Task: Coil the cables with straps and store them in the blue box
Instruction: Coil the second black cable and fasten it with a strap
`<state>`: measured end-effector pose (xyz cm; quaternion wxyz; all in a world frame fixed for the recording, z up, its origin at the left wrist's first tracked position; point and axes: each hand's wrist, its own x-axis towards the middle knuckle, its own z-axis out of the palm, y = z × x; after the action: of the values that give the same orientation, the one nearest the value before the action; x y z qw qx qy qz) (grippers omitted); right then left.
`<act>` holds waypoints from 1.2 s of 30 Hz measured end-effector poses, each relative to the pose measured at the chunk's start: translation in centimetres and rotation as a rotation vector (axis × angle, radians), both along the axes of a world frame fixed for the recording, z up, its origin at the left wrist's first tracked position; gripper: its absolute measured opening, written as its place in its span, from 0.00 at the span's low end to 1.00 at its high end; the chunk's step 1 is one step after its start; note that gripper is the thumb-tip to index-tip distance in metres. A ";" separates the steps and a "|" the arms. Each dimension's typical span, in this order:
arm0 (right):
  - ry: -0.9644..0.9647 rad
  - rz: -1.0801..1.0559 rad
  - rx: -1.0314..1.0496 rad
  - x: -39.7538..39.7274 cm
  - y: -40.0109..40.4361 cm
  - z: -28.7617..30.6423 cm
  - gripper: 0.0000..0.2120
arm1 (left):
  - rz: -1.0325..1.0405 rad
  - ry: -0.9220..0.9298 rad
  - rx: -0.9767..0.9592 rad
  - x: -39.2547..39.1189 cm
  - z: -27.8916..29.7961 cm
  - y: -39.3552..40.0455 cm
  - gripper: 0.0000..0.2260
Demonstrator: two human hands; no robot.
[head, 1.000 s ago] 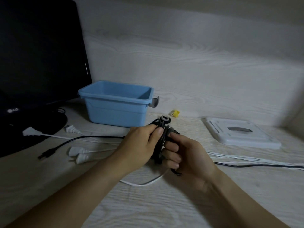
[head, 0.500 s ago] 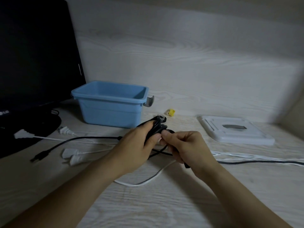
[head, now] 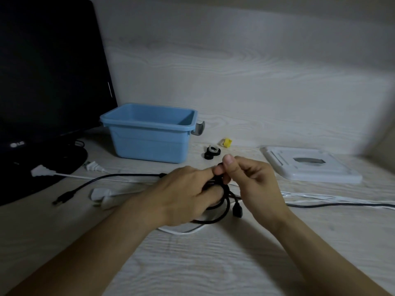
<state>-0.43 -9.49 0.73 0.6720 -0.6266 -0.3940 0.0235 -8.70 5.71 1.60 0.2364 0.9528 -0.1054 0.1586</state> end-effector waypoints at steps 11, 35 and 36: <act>0.409 0.107 0.111 -1.2 1.1 0.0 0.14 | 0.104 -0.293 -0.280 1.0 -1.4 0.6 0.20; -0.200 -0.045 -0.097 -1.8 1.0 -1.1 0.15 | 0.487 -0.175 -1.072 2.0 -1.0 0.1 0.03; -0.203 -0.048 -0.091 -1.7 1.0 -1.1 0.14 | 0.477 -0.172 -1.072 2.1 -1.0 0.1 0.04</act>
<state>-2.12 -8.53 -0.40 0.5998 -0.6649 -0.4435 -0.0380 -6.60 5.85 0.64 0.6331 0.6816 0.1877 0.3153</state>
